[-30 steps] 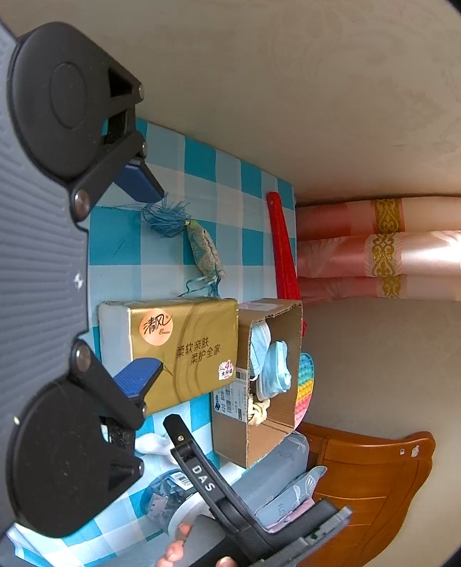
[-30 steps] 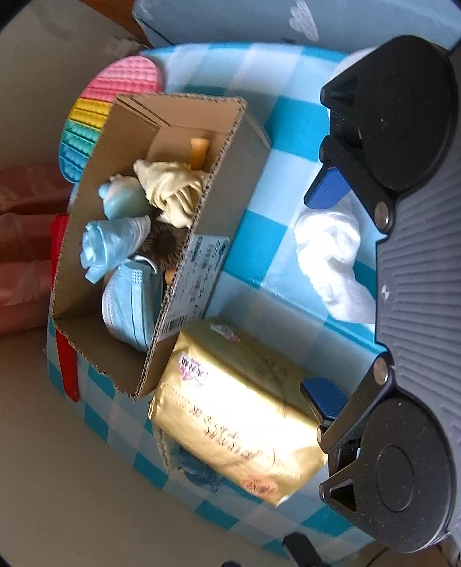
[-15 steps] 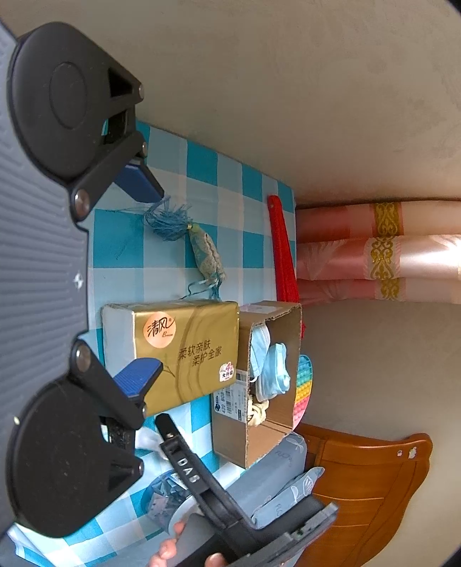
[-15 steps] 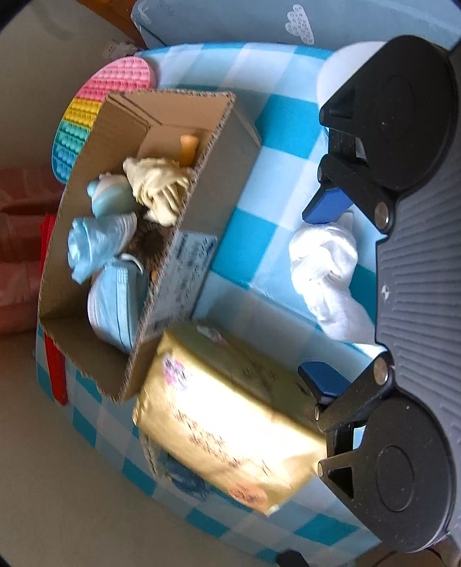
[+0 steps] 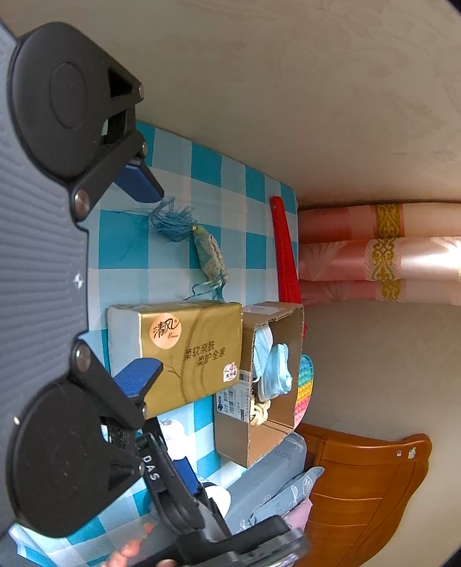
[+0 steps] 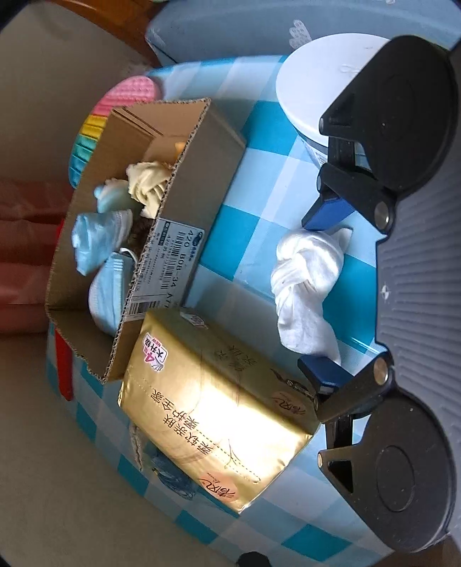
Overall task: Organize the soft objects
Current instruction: 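Grasp the white cloth with the right tool while the left tool grasps the green tasseled pouch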
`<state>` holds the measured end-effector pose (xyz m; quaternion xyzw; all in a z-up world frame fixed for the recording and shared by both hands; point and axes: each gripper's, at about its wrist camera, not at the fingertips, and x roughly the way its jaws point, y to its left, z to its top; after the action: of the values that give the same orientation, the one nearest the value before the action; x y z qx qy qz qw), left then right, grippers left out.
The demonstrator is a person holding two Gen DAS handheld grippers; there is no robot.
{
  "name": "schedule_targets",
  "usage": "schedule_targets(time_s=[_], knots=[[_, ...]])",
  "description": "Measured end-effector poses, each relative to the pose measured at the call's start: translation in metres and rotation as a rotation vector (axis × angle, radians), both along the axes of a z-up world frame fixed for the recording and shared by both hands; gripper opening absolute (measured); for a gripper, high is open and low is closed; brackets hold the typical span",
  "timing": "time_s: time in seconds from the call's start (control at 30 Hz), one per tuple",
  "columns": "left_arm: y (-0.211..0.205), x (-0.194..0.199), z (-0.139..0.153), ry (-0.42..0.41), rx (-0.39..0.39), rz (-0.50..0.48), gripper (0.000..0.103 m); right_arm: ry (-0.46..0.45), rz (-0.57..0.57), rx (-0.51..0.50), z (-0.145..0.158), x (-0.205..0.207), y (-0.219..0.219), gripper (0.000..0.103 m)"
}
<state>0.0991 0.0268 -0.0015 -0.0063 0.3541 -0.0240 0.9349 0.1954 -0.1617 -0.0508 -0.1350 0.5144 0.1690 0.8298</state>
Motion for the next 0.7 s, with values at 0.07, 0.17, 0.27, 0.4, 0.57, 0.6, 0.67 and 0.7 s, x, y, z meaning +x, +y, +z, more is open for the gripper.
schedule_targets(time_s=[0.07, 0.17, 0.27, 0.4, 0.57, 0.6, 0.67, 0.7], knots=[[0.0, 0.0, -0.001, 0.003, 0.002, 0.001, 0.094, -0.031, -0.003, -0.009, -0.002, -0.005, 0.003, 0.077], [0.0, 0.0, -0.002, 0.007, 0.003, 0.004, 0.094, -0.079, 0.012, -0.026, -0.003, -0.009, 0.007, 0.069], [0.002, 0.002, -0.005, 0.013, 0.004, 0.012, 0.094, -0.098, 0.027, -0.045, -0.003, -0.011, 0.008, 0.057], [0.005, 0.006, -0.009, 0.023, 0.008, 0.032, 0.094, -0.121, 0.04, -0.049, 0.0, -0.017, 0.007, 0.052], [0.011, 0.012, -0.012, 0.026, 0.022, 0.055, 0.094, -0.129, 0.057, -0.04, 0.007, -0.03, 0.005, 0.052], [0.012, 0.014, -0.012, 0.025, 0.026, 0.058, 0.094, -0.129, 0.06, -0.039, 0.008, -0.033, 0.004, 0.052], [0.014, 0.019, -0.013, 0.019, 0.039, 0.069, 0.094, -0.125, 0.062, -0.028, 0.009, -0.039, 0.002, 0.052], [0.015, 0.023, -0.013, 0.014, 0.047, 0.077, 0.094, -0.122, 0.061, -0.024, 0.009, -0.041, 0.001, 0.052]])
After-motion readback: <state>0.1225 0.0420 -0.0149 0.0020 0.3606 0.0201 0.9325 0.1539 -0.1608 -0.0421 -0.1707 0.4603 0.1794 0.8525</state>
